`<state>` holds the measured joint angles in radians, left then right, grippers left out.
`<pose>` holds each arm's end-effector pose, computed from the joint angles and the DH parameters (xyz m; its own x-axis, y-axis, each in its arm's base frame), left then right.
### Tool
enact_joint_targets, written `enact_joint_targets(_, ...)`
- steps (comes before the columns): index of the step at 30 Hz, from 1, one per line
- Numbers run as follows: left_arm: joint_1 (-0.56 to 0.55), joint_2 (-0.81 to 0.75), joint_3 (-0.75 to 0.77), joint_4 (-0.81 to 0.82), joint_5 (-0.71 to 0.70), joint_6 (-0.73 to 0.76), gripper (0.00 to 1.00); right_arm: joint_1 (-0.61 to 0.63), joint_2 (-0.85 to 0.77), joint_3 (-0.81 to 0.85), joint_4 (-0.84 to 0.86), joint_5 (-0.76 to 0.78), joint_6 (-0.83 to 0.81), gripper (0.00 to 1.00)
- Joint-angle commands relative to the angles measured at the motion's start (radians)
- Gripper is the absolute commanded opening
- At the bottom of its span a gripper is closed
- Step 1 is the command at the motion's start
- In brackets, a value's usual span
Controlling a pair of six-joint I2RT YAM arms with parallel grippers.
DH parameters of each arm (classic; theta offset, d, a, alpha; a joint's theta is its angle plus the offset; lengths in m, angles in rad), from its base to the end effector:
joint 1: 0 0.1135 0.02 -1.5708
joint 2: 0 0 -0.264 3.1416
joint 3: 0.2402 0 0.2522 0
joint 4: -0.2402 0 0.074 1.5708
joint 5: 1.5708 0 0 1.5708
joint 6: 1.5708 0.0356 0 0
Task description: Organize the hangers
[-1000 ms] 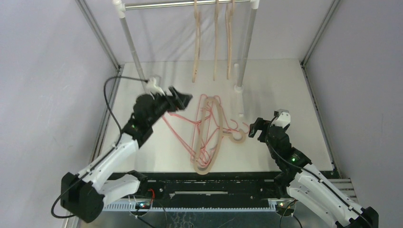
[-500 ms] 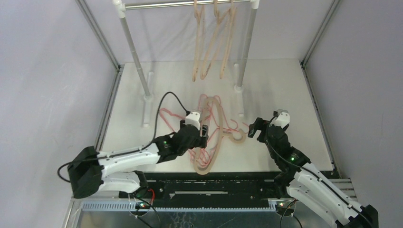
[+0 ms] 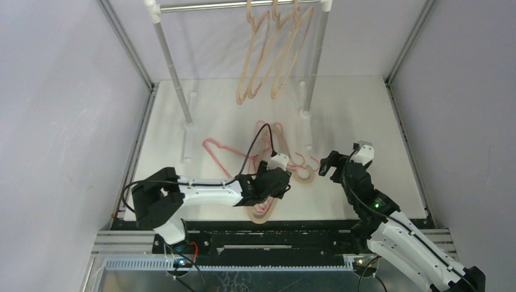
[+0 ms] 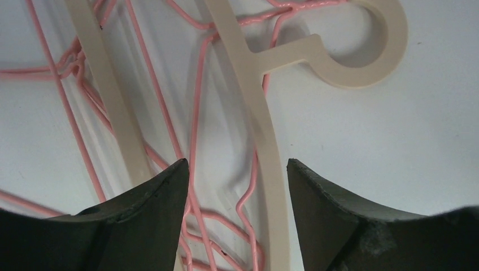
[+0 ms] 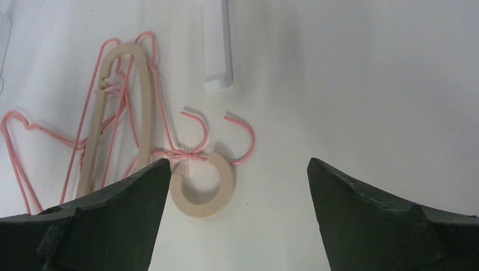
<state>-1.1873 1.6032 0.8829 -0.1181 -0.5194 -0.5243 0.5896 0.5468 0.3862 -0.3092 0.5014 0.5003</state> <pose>0.1370 -0.2924 0.1829 -0.5817 0.2803 -0.7636 0.4502 0.8928 -0.0152 0.1256 0.0635 0.2232 -0.3932 0.2431 -0.8868 0.0652 0.9694 0.2368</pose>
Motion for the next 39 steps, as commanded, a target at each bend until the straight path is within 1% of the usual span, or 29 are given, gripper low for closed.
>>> enact_joint_targets(1,-0.001,0.056,0.051,0.032,0.012,0.03,0.68,0.003,-0.014,0.019,0.016,0.019,0.022,1.0)
enact_joint_targets(8,-0.001,0.134,0.052,0.095,0.061,0.095,0.68,0.003,-0.021,0.014,0.011,0.019,0.025,0.99)
enact_joint_targets(14,-0.001,0.173,0.065,0.099,0.089,0.106,0.65,0.003,-0.02,0.011,0.014,0.022,0.024,1.0)
enact_joint_targets(18,-0.001,0.19,0.07,0.097,0.102,0.106,0.61,0.003,-0.02,0.008,0.02,0.022,0.026,1.0)
enact_joint_targets(22,-0.001,0.2,0.07,0.085,0.093,0.104,0.53,0.003,-0.021,0.007,0.018,0.023,0.028,0.99)
enact_joint_targets(27,0.0,0.202,0.069,0.067,0.059,0.1,0.46,0.002,-0.025,0.006,0.012,0.024,0.026,0.99)
enact_joint_targets(29,0.0,0.205,0.075,0.046,0.032,0.101,0.38,0.002,-0.03,0.006,0.011,0.025,0.025,0.99)
enact_joint_targets(30,-0.001,0.207,0.078,0.034,0.02,0.1,0.28,0.002,-0.032,0.006,0.01,0.024,0.022,0.99)
enact_joint_targets(31,0.0,0.207,0.081,0.027,0.01,0.102,0.14,0.001,-0.034,0.006,0.01,0.024,0.022,0.99)
enact_joint_targets(32,0.001,0.207,0.082,0.024,0.005,0.102,0.03,0.001,-0.036,0.006,0.008,0.025,0.023,1.0)
enact_joint_targets(34,0.001,0.204,0.081,0.019,0.004,0.105,0.0,0.002,-0.039,0.006,0.009,0.025,0.023,1.0)
enact_joint_targets(39,0.001,0.148,0.082,-0.029,-0.035,0.114,0.0,0.0,-0.038,0.006,0.008,0.024,0.021,1.0)
